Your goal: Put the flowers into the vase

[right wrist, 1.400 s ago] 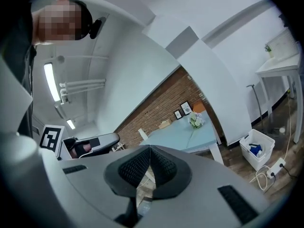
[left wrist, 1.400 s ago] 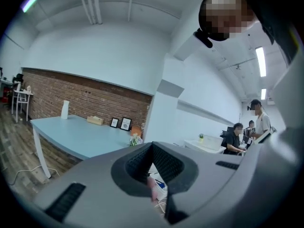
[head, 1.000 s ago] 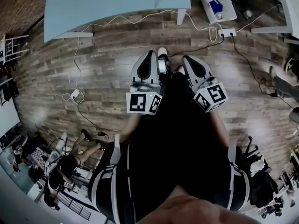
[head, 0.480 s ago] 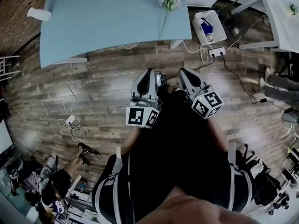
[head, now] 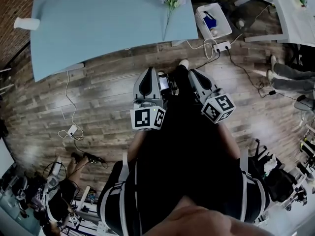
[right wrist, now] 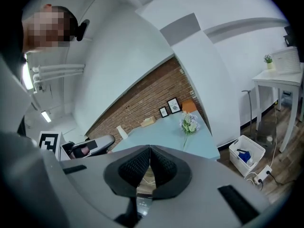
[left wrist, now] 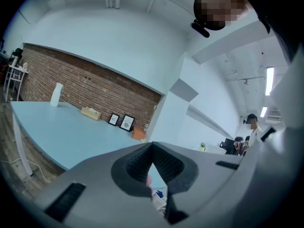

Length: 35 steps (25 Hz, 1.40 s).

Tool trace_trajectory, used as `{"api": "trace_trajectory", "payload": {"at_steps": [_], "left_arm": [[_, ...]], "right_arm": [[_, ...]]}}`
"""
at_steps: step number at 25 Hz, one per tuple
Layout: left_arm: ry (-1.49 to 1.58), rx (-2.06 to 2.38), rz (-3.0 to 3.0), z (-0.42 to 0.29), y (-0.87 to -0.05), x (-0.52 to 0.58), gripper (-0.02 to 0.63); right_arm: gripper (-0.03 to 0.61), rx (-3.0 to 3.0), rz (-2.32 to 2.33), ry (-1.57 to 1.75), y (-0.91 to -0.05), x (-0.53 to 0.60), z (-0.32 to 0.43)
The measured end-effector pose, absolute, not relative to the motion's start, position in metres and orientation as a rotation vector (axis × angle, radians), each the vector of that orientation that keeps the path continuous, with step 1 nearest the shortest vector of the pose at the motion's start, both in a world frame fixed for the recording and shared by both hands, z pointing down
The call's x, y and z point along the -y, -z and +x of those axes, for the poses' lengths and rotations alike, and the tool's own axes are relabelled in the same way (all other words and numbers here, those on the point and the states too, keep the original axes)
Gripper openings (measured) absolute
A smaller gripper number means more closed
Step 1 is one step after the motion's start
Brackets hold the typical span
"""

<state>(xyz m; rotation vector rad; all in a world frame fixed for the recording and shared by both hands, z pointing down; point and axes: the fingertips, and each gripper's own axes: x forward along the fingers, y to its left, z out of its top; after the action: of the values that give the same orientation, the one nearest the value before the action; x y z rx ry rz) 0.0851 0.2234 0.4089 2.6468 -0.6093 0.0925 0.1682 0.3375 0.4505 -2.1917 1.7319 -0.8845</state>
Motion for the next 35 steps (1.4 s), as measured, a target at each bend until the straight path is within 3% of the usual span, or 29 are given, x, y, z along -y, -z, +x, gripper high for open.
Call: {"api": "trace_trajectory", "payload": {"at_steps": [9, 24, 35], "left_arm": [[-0.155, 0.824, 2.634, 0.110, -0.414, -0.182, 0.046], [-0.239, 0.958, 2.675, 0.219, -0.400, -0.169, 0.046], [-0.290, 0.975, 2.686, 0.250, -0.401, -0.134, 0.046]], "right_arm": [[0.018, -1.788, -2.104, 0.863, -0.457, -0.303, 0.217], [0.018, -1.837, -1.939, 0.808, -0.445, -0.261, 0.337], [0.018, -1.882, -1.908, 0.853, -0.452, -0.227, 0.357]]}}
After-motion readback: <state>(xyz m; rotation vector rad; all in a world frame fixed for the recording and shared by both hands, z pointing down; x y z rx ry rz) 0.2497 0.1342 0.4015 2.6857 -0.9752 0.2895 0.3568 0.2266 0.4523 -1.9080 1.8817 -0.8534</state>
